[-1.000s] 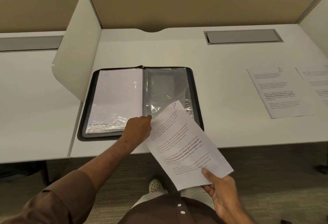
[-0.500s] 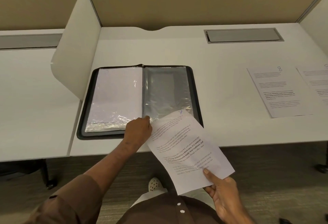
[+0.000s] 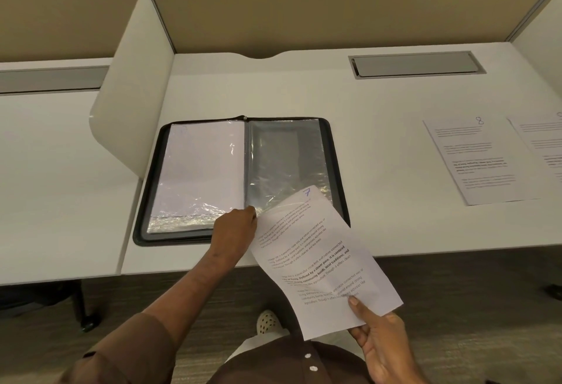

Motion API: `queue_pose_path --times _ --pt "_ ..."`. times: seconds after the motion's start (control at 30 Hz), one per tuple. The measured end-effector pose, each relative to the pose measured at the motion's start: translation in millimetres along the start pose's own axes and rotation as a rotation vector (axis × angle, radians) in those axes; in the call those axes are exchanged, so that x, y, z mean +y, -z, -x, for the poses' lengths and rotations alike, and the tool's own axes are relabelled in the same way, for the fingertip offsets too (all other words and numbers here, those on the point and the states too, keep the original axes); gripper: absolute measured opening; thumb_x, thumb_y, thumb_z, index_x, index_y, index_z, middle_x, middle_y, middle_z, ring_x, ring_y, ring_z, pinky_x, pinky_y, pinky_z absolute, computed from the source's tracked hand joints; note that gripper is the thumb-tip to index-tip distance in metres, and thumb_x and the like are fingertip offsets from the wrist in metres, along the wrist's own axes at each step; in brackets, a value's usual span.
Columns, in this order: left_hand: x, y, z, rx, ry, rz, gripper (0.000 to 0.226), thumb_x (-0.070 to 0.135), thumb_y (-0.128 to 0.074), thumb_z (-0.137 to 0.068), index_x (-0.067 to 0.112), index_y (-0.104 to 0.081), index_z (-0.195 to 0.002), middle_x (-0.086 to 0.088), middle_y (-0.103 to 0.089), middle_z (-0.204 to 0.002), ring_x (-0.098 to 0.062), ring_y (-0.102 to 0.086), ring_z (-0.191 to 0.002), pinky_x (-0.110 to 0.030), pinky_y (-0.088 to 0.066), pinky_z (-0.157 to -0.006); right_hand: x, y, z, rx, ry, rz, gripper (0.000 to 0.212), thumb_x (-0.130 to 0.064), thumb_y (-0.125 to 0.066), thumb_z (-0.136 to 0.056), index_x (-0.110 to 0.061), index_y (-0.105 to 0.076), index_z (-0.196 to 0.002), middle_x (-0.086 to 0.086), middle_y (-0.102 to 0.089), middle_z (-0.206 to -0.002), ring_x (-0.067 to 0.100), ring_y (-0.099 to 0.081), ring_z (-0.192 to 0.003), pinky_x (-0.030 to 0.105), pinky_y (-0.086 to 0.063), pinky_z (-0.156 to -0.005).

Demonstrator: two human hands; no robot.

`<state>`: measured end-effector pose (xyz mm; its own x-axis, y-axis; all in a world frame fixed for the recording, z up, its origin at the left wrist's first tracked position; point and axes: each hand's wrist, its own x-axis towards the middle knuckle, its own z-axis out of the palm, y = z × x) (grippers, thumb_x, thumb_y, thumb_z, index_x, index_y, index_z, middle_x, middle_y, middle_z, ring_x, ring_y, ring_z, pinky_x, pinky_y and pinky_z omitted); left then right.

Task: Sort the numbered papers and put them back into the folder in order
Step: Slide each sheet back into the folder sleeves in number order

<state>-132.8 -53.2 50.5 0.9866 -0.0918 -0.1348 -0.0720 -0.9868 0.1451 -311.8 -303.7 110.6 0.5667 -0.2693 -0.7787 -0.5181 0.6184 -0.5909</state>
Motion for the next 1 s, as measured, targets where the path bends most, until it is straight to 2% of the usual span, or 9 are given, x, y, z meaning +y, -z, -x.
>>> queue_pose_path --times 0.17,0.3,0.37,0.53,0.63,0.77,0.83,0.9,1.0 --pt "-2 5 -4 -0.017 -0.045 -0.059 0.025 0.027 -0.043 -0.104 0.014 -0.065 -0.107 -0.003 -0.072 -0.090 -0.023 -0.068 -0.077 -0.032 -0.051 -0.069 -1 2 -2 0.010 -0.013 -0.008 0.040 0.009 -0.066 -0.086 -0.012 -0.060 -0.119 0.020 -0.069 -0.115 0.037 -0.067 -0.107 0.038 -0.064 -0.062" --pt "-9 6 -5 -0.016 -0.069 -0.072 0.026 0.031 -0.046 -0.104 0.016 -0.068 -0.103 -0.002 -0.073 -0.089 -0.024 -0.069 -0.078 -0.032 -0.053 -0.070 -2 6 -1 0.012 -0.018 -0.006 0.044 0.007 -0.070 -0.079 -0.011 -0.062 -0.118 0.018 -0.073 -0.108 0.036 -0.071 -0.098 0.035 -0.063 -0.056" --pt "-10 6 -5 -0.016 -0.079 -0.077 0.027 0.033 -0.047 -0.103 0.017 -0.069 -0.103 -0.001 -0.073 -0.089 -0.022 -0.068 -0.077 -0.033 -0.054 -0.070 -3 6 1 0.015 -0.011 -0.011 0.039 0.008 -0.067 -0.083 -0.012 -0.063 -0.116 0.018 -0.072 -0.108 0.037 -0.069 -0.101 0.035 -0.063 -0.058" --pt "-11 6 -6 -0.033 -0.106 -0.099 0.027 0.035 -0.046 -0.103 0.016 -0.063 -0.111 -0.001 -0.072 -0.095 -0.021 -0.069 -0.081 -0.030 -0.050 -0.070 -4 3 2 0.012 -0.006 -0.011 0.038 0.007 -0.068 -0.082 -0.015 -0.062 -0.113 0.018 -0.071 -0.109 0.037 -0.068 -0.104 0.035 -0.064 -0.060" --pt "-10 6 -4 -0.052 -0.045 -0.071 0.031 0.040 -0.047 -0.102 0.015 -0.060 -0.115 -0.002 -0.072 -0.095 -0.021 -0.069 -0.082 -0.032 -0.055 -0.073 -2 1 1 0.011 -0.023 -0.026 0.042 0.007 -0.068 -0.082 -0.016 -0.061 -0.117 0.018 -0.070 -0.112 0.036 -0.067 -0.105 0.035 -0.064 -0.060" --pt "-15 8 -1 -0.057 0.258 0.286 0.039 0.055 -0.059 -0.094 0.019 -0.057 -0.110 -0.001 -0.071 -0.090 -0.020 -0.070 -0.078 -0.033 -0.056 -0.070 -2 2 -2 0.025 -0.057 -0.049 0.042 0.008 -0.067 -0.085 -0.014 -0.060 -0.120 0.019 -0.070 -0.111 0.035 -0.068 -0.104 0.034 -0.063 -0.057" --pt "-18 14 1 -0.137 0.433 0.616 0.032 0.048 -0.066 -0.093 0.019 -0.059 -0.105 -0.003 -0.073 -0.085 -0.021 -0.073 -0.069 -0.038 -0.062 -0.063 -1 4 -2 0.034 -0.071 -0.055 0.036 0.008 -0.065 -0.088 -0.014 -0.060 -0.116 0.019 -0.070 -0.110 0.035 -0.068 -0.103 0.033 -0.063 -0.056" --pt "-17 17 10 -0.252 0.577 0.965 0.026 0.035 -0.070 -0.094 0.012 -0.062 -0.104 -0.011 -0.075 -0.083 -0.027 -0.075 -0.067 -0.042 -0.063 -0.060 1 5 -4 0.042 -0.087 -0.069 0.037 0.009 -0.064 -0.088 -0.011 -0.060 -0.119 0.020 -0.070 -0.110 0.034 -0.068 -0.102 0.033 -0.062 -0.054" --pt "-15 11 30 -0.409 0.664 1.180 0.031 0.030 -0.064 -0.098 0.001 -0.065 -0.107 -0.019 -0.075 -0.089 -0.033 -0.075 -0.072 -0.041 -0.063 -0.062 3 6 -5 0.056 -0.103 -0.079 0.042 0.010 -0.064 -0.088 -0.009 -0.058 -0.125 0.020 -0.069 -0.111 0.033 -0.067 -0.101 0.033 -0.062 -0.053"
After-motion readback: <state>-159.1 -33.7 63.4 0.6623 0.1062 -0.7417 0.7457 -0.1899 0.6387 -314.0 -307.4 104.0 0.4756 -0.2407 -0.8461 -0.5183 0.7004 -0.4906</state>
